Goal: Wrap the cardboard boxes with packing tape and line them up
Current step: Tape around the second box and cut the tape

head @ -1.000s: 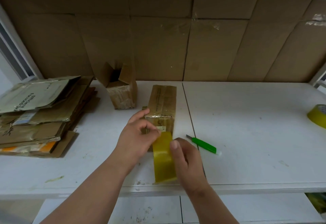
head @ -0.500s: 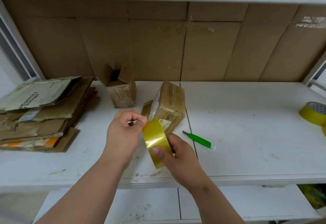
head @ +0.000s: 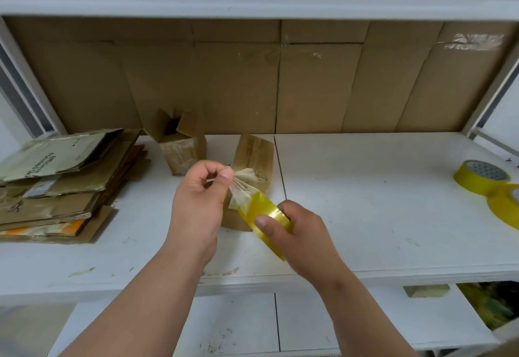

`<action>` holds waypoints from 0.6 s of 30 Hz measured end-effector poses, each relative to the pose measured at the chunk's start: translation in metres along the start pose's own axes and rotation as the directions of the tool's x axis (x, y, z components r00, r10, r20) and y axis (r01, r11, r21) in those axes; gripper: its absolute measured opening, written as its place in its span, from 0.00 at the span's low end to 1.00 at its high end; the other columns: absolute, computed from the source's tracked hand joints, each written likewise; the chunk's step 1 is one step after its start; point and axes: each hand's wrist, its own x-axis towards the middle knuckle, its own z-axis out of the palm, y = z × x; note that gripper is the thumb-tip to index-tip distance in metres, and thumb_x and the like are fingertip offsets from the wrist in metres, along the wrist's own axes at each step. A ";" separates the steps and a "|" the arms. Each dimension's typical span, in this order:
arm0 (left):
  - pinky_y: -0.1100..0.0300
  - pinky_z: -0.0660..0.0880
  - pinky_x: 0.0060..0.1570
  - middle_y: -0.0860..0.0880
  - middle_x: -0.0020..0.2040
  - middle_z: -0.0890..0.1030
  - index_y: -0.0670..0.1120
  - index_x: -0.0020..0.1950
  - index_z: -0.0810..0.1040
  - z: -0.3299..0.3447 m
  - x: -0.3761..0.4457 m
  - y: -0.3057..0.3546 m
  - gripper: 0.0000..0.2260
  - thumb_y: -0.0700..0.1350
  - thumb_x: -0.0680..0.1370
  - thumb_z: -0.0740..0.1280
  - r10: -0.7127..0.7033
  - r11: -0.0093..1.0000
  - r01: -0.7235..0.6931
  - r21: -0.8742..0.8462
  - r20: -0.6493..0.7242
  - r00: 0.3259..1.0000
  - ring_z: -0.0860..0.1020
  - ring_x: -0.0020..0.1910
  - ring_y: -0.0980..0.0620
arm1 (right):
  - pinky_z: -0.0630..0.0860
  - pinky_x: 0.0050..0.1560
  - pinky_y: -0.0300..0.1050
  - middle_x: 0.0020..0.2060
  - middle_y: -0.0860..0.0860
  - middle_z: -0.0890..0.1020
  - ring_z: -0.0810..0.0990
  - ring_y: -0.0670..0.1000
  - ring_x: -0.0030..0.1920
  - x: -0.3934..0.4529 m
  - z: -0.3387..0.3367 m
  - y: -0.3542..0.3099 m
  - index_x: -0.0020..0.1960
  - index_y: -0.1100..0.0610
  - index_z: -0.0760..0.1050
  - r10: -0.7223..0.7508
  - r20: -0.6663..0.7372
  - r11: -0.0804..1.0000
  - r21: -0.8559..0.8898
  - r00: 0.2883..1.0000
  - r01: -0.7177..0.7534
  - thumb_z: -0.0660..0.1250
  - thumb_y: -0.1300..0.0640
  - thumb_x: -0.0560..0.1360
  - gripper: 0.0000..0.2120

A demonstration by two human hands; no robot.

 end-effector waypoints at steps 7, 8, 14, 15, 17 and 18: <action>0.67 0.73 0.32 0.51 0.32 0.80 0.49 0.40 0.77 0.016 0.005 0.005 0.10 0.38 0.81 0.65 -0.144 0.968 0.131 -0.212 -0.047 0.989 0.76 0.34 0.55 | 0.69 0.35 0.36 0.29 0.44 0.75 0.72 0.42 0.31 0.000 -0.041 0.001 0.38 0.52 0.77 0.011 0.032 0.982 0.190 0.999 -0.016 0.72 0.43 0.73 0.14; 0.67 0.74 0.32 0.51 0.32 0.81 0.48 0.41 0.78 0.016 0.008 0.003 0.10 0.38 0.80 0.66 -0.181 0.953 0.160 -0.256 -0.063 0.981 0.77 0.34 0.55 | 0.71 0.38 0.38 0.32 0.46 0.77 0.75 0.43 0.34 0.000 -0.047 0.001 0.39 0.51 0.79 -0.015 0.075 0.964 0.267 0.997 -0.006 0.72 0.42 0.71 0.13; 0.63 0.79 0.46 0.55 0.27 0.75 0.48 0.60 0.78 0.015 0.019 -0.005 0.14 0.34 0.77 0.69 -0.102 0.972 0.092 -0.218 -0.036 0.994 0.79 0.34 0.58 | 0.73 0.44 0.50 0.41 0.61 0.80 0.78 0.54 0.42 0.007 -0.066 0.011 0.46 0.54 0.81 -0.067 0.139 0.919 0.393 0.988 0.007 0.70 0.43 0.62 0.17; 0.63 0.79 0.48 0.55 0.28 0.76 0.48 0.63 0.77 0.014 0.022 -0.005 0.17 0.34 0.77 0.69 -0.094 0.973 0.087 -0.214 -0.021 0.995 0.79 0.35 0.59 | 0.73 0.44 0.51 0.41 0.61 0.80 0.78 0.54 0.41 0.010 -0.067 0.011 0.46 0.53 0.81 -0.068 0.131 0.924 0.381 0.989 0.013 0.70 0.43 0.62 0.17; 0.64 0.79 0.46 0.52 0.34 0.81 0.45 0.62 0.80 0.013 0.029 -0.003 0.14 0.35 0.77 0.70 -0.104 0.976 0.099 -0.196 -0.014 0.994 0.81 0.36 0.59 | 0.73 0.43 0.49 0.40 0.57 0.81 0.78 0.52 0.41 0.016 -0.069 0.009 0.46 0.51 0.81 -0.073 0.125 0.939 0.344 0.989 0.026 0.70 0.43 0.63 0.17; 0.65 0.79 0.43 0.51 0.36 0.83 0.44 0.58 0.82 0.013 0.032 -0.002 0.11 0.35 0.77 0.70 -0.113 0.978 0.109 -0.177 -0.013 0.994 0.81 0.36 0.58 | 0.73 0.42 0.47 0.39 0.55 0.81 0.78 0.51 0.40 0.019 -0.070 0.008 0.46 0.50 0.81 -0.075 0.123 0.944 0.328 0.990 0.031 0.70 0.43 0.63 0.15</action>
